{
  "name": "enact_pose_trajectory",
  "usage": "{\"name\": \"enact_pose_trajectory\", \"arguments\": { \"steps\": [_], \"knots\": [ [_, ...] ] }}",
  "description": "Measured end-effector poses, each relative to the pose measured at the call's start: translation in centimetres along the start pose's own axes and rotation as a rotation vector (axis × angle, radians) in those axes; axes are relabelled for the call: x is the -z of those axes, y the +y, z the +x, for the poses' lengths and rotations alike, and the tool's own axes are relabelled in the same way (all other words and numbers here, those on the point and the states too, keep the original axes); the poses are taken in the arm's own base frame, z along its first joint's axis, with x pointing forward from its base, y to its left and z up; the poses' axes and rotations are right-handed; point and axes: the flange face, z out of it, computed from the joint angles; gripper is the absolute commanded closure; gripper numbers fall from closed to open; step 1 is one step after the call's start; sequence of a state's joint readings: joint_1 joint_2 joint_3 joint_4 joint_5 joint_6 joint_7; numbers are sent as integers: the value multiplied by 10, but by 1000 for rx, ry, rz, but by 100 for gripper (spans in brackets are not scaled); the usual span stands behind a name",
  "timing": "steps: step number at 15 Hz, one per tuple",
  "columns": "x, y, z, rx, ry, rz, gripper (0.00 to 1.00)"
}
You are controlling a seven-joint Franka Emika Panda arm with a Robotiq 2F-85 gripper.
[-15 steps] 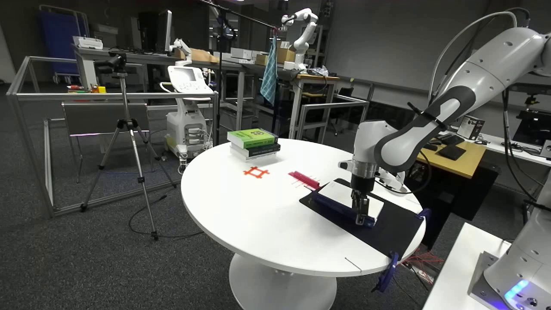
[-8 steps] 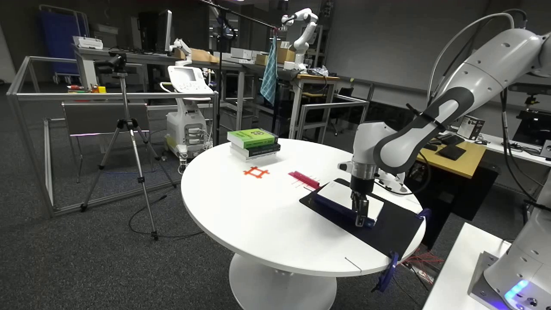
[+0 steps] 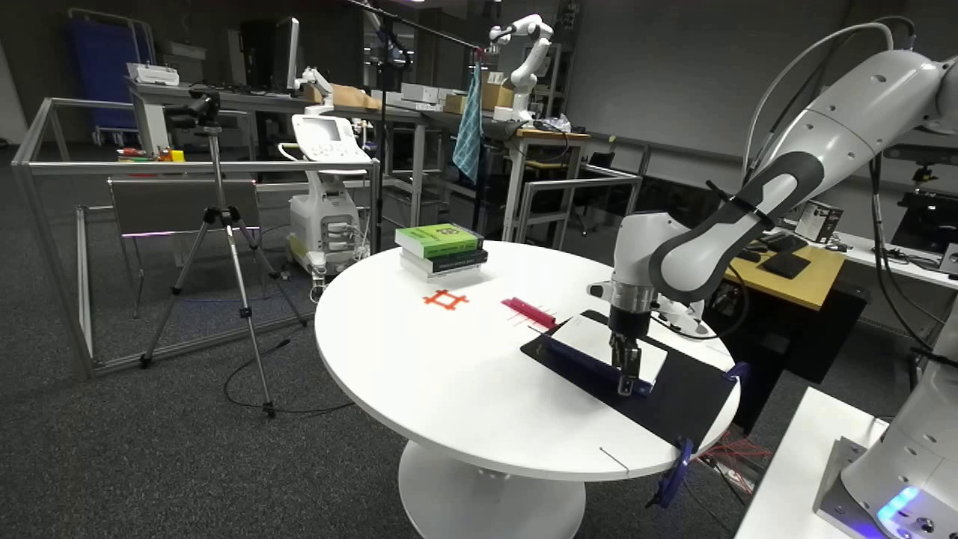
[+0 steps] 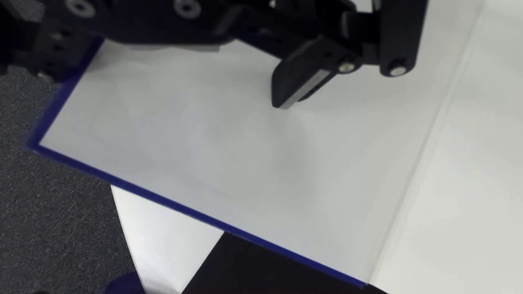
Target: Open the book
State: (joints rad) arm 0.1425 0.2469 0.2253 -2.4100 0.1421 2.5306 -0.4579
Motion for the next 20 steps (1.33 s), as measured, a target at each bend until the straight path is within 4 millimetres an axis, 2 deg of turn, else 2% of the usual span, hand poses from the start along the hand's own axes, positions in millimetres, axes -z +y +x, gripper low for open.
{"name": "enact_pose_trajectory", "arguments": {
  "steps": [7, 11, 17, 20],
  "knots": [
    [0, -1, 0, 2, 0, 0, 0],
    [6, -10, 10, 25, 15, -3, 0],
    [28, -30, 29, 75, 58, -17, 0],
    [28, -39, 32, 93, 59, -15, 0]
  ]
}}
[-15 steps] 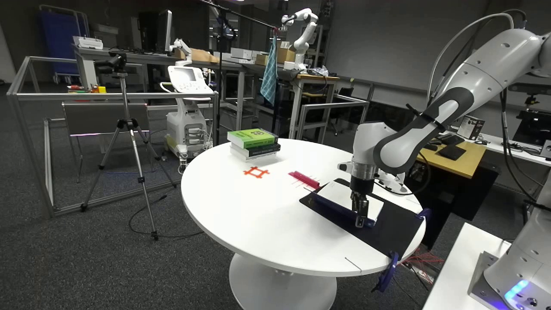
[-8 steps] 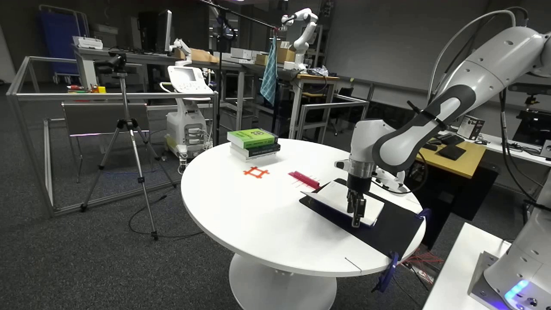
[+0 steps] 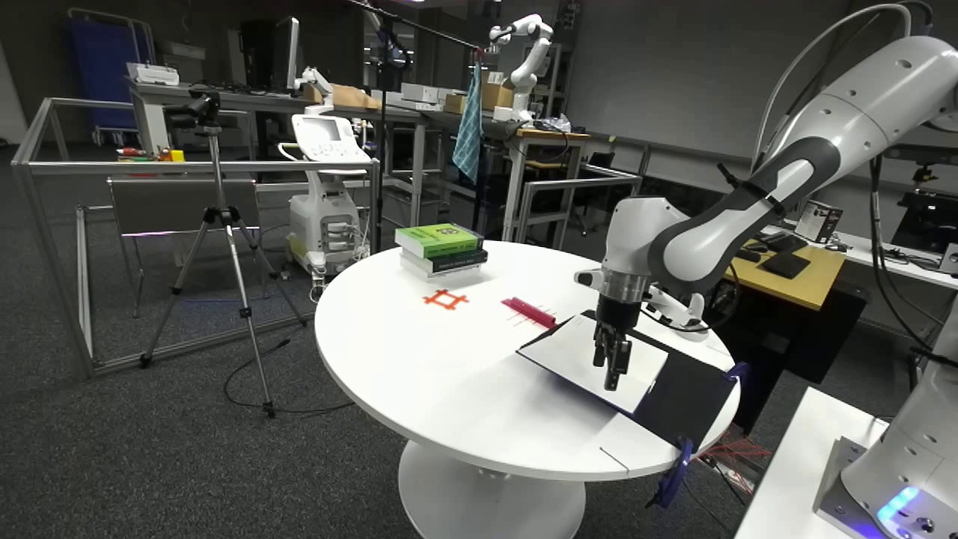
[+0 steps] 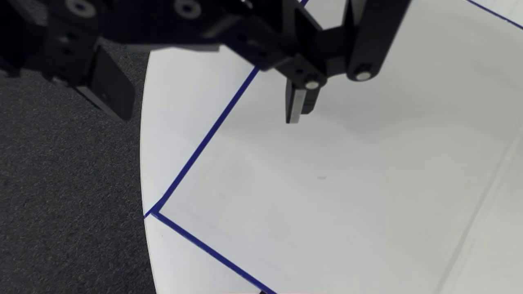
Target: Open the book
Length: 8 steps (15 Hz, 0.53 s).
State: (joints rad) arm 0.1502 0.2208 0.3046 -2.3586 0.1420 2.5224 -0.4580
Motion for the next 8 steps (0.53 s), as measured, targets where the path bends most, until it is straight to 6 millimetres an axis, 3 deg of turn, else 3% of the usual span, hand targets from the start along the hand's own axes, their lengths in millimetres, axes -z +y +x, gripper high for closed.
{"name": "enact_pose_trajectory", "arguments": {
  "steps": [8],
  "knots": [
    [-7, -22, 7, 41, -12, 7, 0]
  ]
}}
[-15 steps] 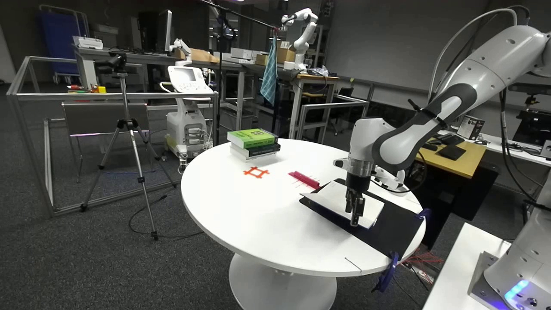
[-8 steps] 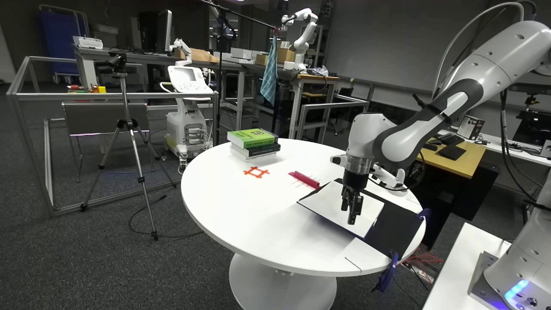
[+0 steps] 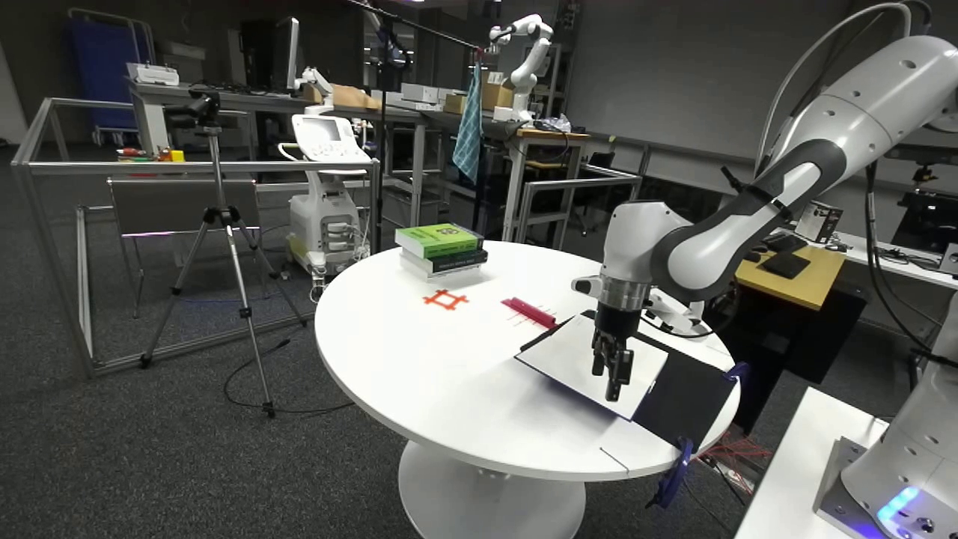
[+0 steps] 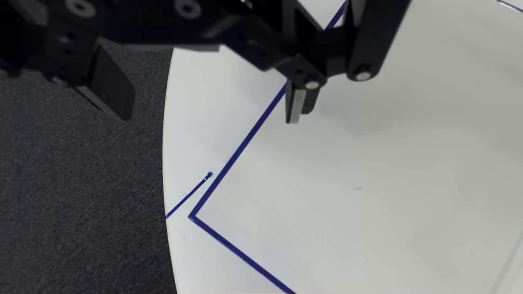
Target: Open the book
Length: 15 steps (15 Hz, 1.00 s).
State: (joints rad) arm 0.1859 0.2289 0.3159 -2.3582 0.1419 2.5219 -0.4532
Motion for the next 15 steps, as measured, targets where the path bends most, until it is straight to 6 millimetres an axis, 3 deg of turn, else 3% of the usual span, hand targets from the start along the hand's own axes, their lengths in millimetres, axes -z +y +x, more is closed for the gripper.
{"name": "enact_pose_trajectory", "arguments": {
  "steps": [9, 15],
  "knots": [
    [-11, 3, 2, -61, -7, 13, 0],
    [-29, 9, 3, -106, -34, 18, 0]
  ]
}}
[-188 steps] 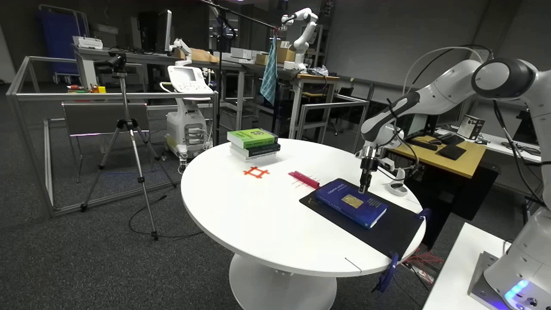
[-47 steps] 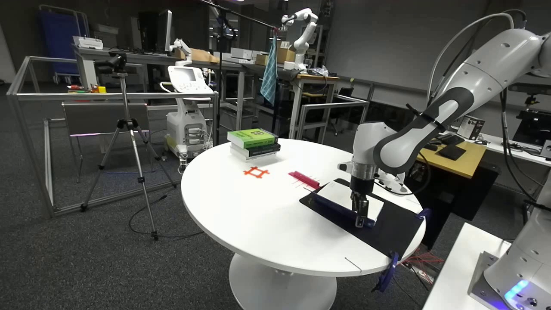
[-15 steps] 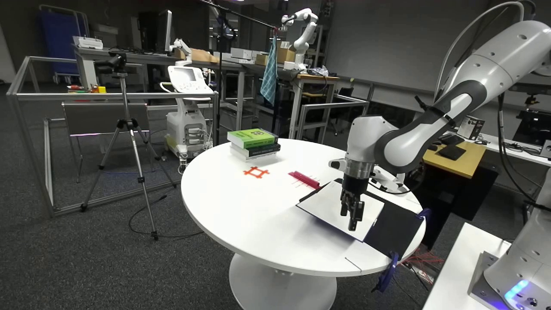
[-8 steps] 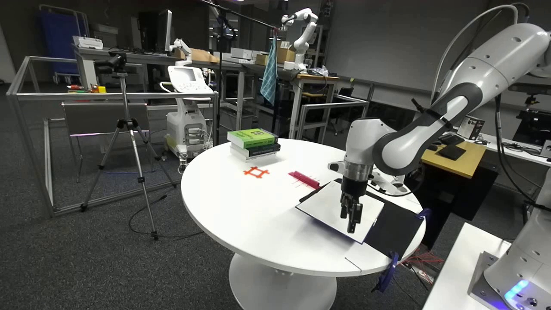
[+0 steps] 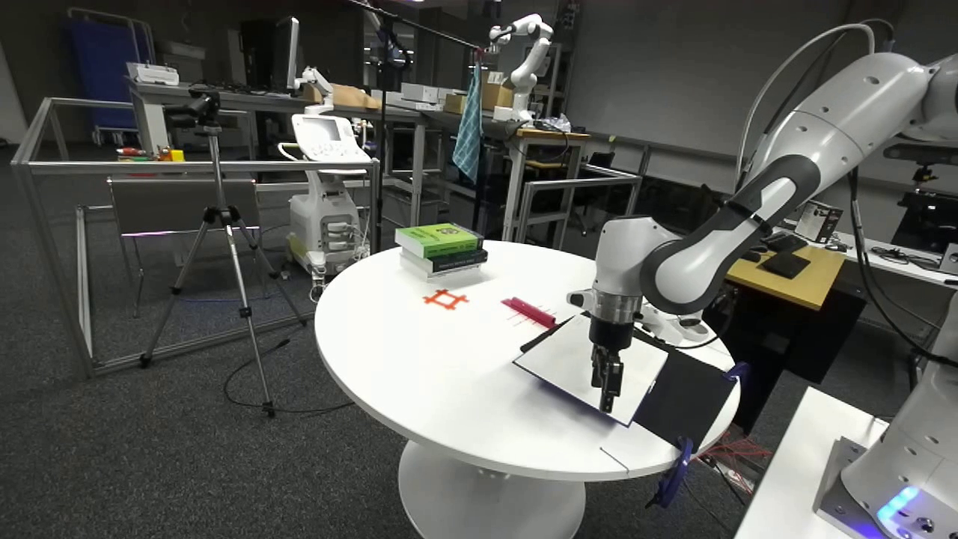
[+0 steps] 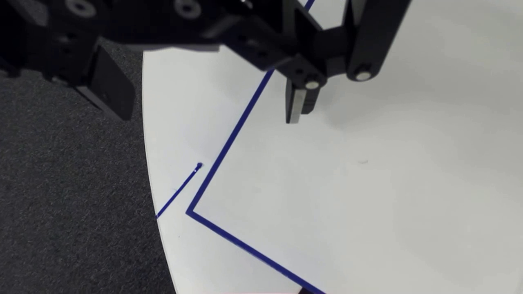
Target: Open the book
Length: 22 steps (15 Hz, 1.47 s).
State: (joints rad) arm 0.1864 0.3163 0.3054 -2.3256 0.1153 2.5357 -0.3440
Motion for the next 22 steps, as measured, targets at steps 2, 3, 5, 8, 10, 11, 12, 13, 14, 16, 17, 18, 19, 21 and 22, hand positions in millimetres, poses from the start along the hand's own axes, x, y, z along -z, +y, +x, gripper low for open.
{"name": "enact_pose_trajectory", "arguments": {
  "steps": [2, 3, 5, 8, 10, 11, 12, 13, 14, 16, 17, 18, 19, 21, 22],
  "knots": [
    [-7, 4, 1, -13, -14, -5, 0],
    [-10, 6, 3, -19, -19, -9, 0],
    [-16, 10, 6, -29, -27, -15, 0],
    [-23, 13, 10, -41, -34, -18, 0],
    [-28, 16, 13, -49, -40, -16, 0],
    [-30, 17, 14, -54, -43, -16, 0],
    [-33, 19, 14, -58, -46, -16, 0],
    [-35, 20, 15, -62, -49, -17, 0],
    [-36, 21, 16, -64, -50, -16, 0],
    [-36, 23, 19, -65, -47, -15, 0],
    [-34, 23, 21, -65, -42, -16, 0],
    [-32, 23, 23, -63, -36, -18, 0],
    [-29, 22, 25, -60, -29, -20, 0],
    [-18, 17, 30, -49, -9, -27, 0],
    [-10, 13, 32, -41, 4, -31, 0]
  ]
}}
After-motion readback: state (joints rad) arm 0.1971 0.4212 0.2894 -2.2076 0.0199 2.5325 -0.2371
